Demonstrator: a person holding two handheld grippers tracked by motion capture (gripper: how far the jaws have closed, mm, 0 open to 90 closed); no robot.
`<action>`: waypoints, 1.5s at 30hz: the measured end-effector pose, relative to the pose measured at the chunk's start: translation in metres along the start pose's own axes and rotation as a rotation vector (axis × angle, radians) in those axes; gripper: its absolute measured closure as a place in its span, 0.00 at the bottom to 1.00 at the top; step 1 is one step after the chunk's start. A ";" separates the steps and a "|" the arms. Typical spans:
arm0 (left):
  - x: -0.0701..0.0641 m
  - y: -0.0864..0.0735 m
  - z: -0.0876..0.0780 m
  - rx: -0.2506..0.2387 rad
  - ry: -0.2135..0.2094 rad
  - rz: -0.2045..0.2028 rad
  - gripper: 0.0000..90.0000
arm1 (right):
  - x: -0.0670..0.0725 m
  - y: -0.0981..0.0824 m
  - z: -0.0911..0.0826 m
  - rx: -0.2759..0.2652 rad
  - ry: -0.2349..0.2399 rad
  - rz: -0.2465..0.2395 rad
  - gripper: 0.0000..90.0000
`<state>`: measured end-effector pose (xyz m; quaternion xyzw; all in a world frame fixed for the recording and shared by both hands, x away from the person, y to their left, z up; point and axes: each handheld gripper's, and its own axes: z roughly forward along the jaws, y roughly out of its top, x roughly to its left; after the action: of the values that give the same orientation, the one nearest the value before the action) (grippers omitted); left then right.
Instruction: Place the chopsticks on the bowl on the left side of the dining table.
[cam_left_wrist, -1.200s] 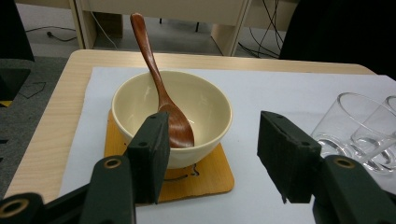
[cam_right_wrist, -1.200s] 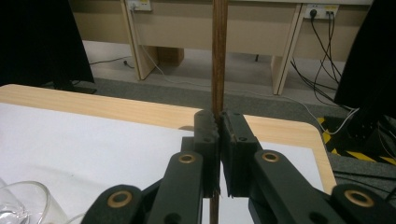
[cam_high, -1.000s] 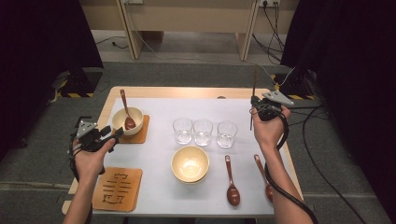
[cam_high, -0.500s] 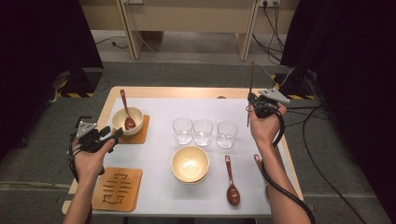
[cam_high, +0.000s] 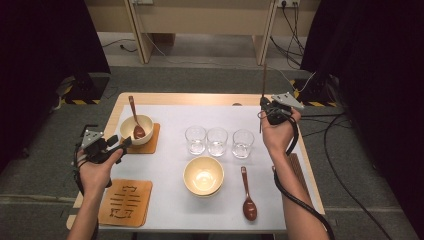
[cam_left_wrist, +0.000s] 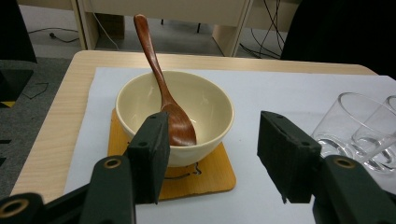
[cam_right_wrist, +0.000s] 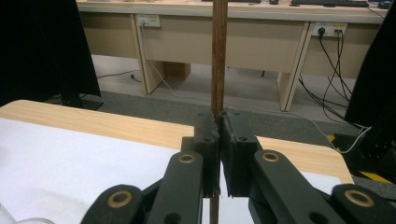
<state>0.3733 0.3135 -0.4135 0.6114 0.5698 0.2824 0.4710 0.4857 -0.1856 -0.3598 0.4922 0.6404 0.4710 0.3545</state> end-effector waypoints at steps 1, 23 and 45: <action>0.000 0.000 0.000 0.000 0.000 0.000 0.48 | 0.001 0.000 0.001 0.002 0.003 0.005 0.95; 0.000 0.000 0.000 0.000 -0.002 0.001 0.48 | 0.016 0.005 0.011 -0.024 0.021 -0.004 0.95; -0.003 0.000 0.000 -0.002 -0.005 0.006 0.48 | 0.032 0.008 0.021 -0.036 0.046 0.007 0.95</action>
<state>0.3732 0.3109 -0.4131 0.6134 0.5665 0.2829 0.4720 0.4988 -0.1488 -0.3586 0.4771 0.6382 0.4949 0.3467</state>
